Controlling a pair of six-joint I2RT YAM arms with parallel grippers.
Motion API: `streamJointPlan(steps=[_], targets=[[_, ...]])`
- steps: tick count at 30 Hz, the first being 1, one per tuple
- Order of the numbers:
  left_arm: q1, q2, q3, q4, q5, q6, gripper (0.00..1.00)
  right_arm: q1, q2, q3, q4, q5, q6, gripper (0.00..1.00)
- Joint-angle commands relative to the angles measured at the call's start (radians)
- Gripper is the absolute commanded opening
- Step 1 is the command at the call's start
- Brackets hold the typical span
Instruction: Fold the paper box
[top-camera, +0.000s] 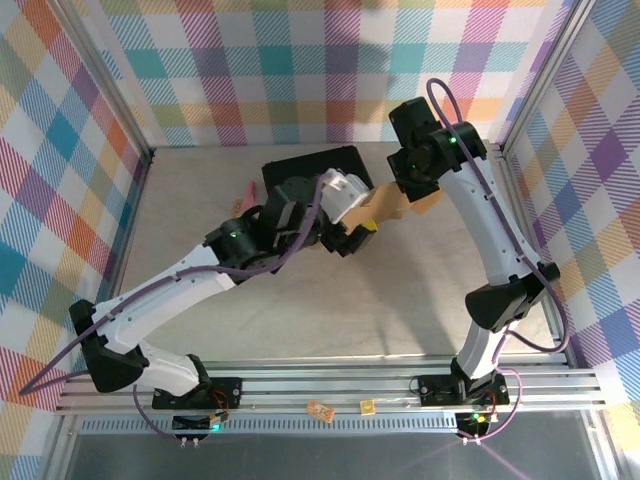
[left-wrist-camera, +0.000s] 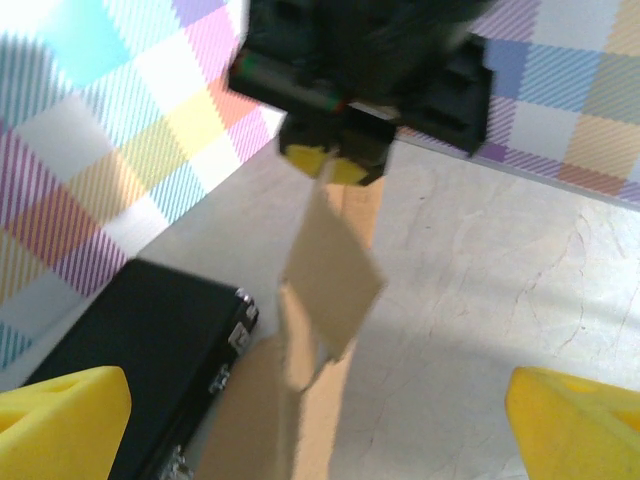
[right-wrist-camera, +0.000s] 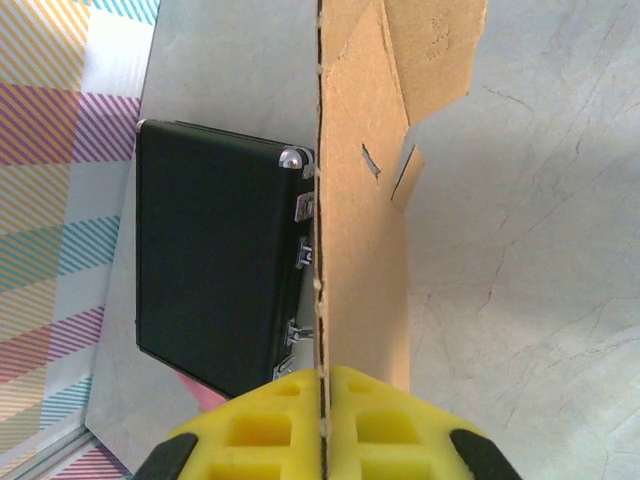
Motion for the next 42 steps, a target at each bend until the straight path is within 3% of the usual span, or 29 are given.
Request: streamJointPlan(steps=[1, 6, 10, 19, 21, 22, 24, 27, 30, 34, 38, 42], targets=[[-0.02, 0.034, 0.064, 0.048, -0.046, 0.131, 0.96, 0.006, -0.028, 0.023, -0.043, 0.018, 0.021, 0.0], [-0.029, 0.132, 0.126, 0.143, -0.217, 0.207, 0.96, 0.005, -0.045, 0.022, -0.033, 0.011, 0.012, 0.0], [-0.028, 0.194, 0.178, 0.16, -0.216, 0.249, 0.91, 0.005, -0.054, 0.022, -0.032, 0.006, 0.001, 0.0], [-0.028, 0.224, 0.176, 0.192, -0.138, 0.223, 0.22, -0.006, -0.083, -0.012, 0.021, -0.037, -0.048, 0.0], [-0.028, 0.229, 0.192, 0.171, -0.12, 0.219, 0.02, -0.016, -0.108, -0.054, 0.086, -0.058, -0.088, 0.01], [-0.028, 0.228, 0.195, 0.167, -0.119, 0.215, 0.0, -0.025, -0.121, -0.073, 0.116, -0.074, -0.109, 0.1], [-0.026, 0.218, 0.206, 0.158, -0.114, 0.196, 0.0, -0.068, -0.153, -0.113, 0.217, -0.144, -0.199, 0.44], [-0.021, 0.203, 0.272, 0.088, -0.104, 0.131, 0.0, -0.191, -0.223, -0.176, 0.381, -0.319, -0.332, 0.66], [0.0, 0.195, 0.386, 0.004, -0.035, 0.001, 0.0, -0.381, -0.281, -0.196, 0.439, -0.505, -0.357, 0.71], [0.045, 0.19, 0.513, -0.095, 0.069, -0.256, 0.0, -0.578, -0.297, -0.074, 0.403, -0.568, -0.418, 0.73], [0.156, 0.134, 0.469, -0.118, 0.185, -0.506, 0.0, -0.652, -0.269, 0.068, 0.358, -0.524, -0.493, 0.74], [0.268, 0.037, 0.236, -0.069, 0.222, -0.558, 0.0, -0.657, -0.242, 0.088, 0.366, -0.561, -0.494, 0.73]])
